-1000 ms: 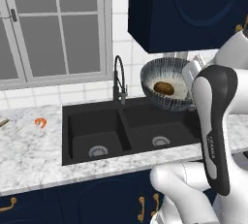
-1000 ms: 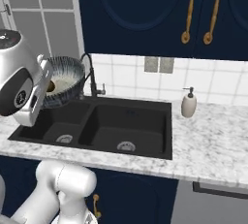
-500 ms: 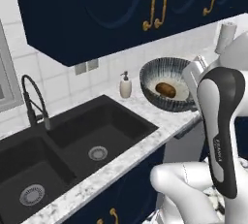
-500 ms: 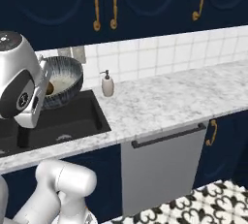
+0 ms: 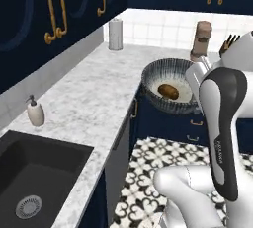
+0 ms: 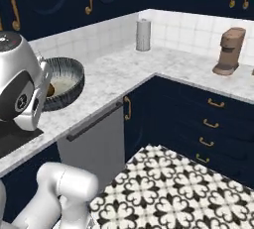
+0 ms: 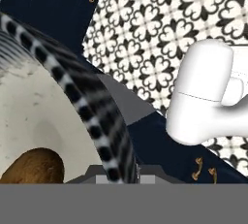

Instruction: Pick the mushroom from the sink and place it in the bowl. Then pick the bowl and place it in the microwave. Then close the microwave door and press the start button.

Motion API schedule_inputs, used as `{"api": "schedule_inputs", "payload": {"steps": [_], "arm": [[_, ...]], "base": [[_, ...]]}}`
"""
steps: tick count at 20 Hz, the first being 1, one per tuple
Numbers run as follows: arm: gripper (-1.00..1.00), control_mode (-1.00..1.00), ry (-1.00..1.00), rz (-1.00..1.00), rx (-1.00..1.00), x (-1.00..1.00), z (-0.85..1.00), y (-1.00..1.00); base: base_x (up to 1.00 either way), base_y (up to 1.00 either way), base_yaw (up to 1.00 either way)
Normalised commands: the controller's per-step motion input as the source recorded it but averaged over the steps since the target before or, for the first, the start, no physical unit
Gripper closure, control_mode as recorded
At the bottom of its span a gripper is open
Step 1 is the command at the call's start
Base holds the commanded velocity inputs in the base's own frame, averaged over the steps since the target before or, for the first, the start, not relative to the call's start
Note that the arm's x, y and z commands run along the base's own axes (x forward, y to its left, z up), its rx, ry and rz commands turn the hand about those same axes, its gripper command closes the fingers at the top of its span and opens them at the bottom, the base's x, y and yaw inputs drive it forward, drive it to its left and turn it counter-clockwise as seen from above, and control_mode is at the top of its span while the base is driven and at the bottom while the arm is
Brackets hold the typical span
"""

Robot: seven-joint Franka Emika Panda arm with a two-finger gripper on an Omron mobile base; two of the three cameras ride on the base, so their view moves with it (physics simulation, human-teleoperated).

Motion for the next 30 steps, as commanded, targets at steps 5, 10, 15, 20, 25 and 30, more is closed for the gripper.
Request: {"api": "schedule_inputs", "payload": {"steps": [5,10,15,20,25,30], "arm": [[1.00,1.00,0.00,0.00,0.00,0.00,0.00,0.00],[1.00,1.00,0.00,0.00,0.00,0.00,0.00,0.00],[1.00,1.00,0.00,0.00,0.00,0.00,0.00,0.00],[1.00,1.00,0.00,0.00,0.00,0.00,0.00,0.00],[1.00,1.00,0.00,0.00,0.00,0.00,0.00,0.00],[1.00,1.00,0.00,0.00,0.00,0.00,0.00,0.00]], "base": [[0.00,-0.66,-0.80],[0.00,-0.68,-0.81],[0.00,-0.67,-0.82],[0.00,-0.70,-0.81],[0.01,-0.69,-0.79],[0.50,-0.28,-0.65]]}}
